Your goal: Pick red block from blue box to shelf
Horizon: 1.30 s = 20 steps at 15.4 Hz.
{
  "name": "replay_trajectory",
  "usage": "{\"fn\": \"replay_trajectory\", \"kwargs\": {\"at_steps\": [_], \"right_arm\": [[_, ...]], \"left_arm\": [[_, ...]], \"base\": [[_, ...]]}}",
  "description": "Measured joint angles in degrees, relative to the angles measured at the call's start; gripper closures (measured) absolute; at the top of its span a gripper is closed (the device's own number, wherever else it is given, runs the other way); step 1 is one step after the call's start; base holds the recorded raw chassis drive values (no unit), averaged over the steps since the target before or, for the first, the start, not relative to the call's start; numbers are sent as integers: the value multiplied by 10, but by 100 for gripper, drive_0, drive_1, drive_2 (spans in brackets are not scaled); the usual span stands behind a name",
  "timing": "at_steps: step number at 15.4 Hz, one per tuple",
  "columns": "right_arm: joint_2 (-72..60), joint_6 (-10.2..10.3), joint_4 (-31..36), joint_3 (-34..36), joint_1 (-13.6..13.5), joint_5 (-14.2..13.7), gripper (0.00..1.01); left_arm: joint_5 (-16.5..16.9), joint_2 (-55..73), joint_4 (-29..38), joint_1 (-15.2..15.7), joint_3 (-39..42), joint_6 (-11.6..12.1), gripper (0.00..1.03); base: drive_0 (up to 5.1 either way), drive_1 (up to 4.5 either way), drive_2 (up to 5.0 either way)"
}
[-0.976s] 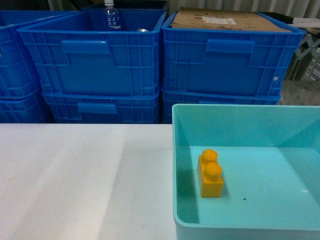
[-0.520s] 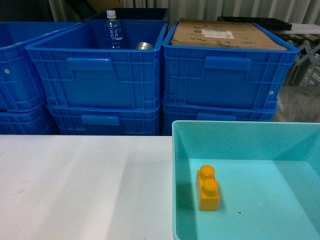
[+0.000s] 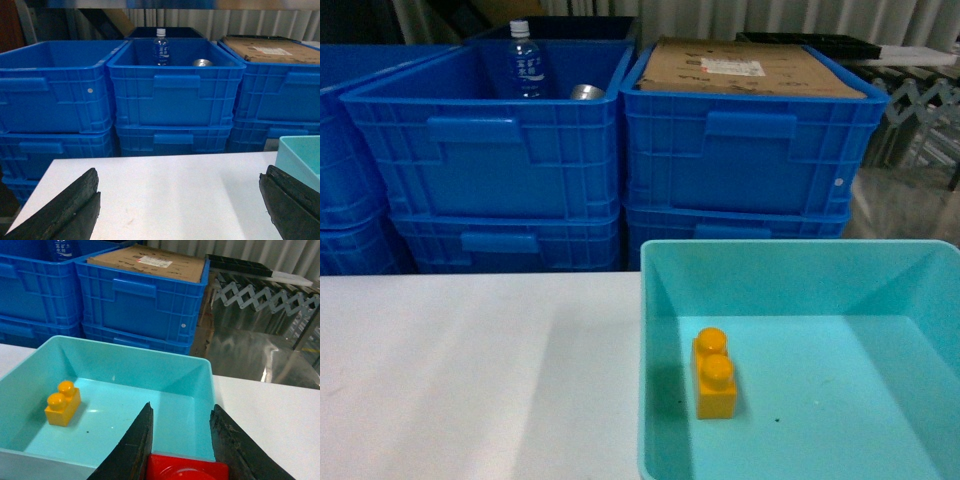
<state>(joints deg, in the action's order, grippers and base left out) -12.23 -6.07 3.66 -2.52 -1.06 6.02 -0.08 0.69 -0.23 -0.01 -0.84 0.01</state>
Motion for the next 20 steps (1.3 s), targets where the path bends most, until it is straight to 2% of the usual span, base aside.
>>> {"fn": "replay_trajectory", "kwargs": {"at_steps": [20], "right_arm": [[0, 0, 0, 0, 0, 0, 72]], "left_arm": [[0, 0, 0, 0, 0, 0, 5]], "base": [[-137, -137, -137]]}}
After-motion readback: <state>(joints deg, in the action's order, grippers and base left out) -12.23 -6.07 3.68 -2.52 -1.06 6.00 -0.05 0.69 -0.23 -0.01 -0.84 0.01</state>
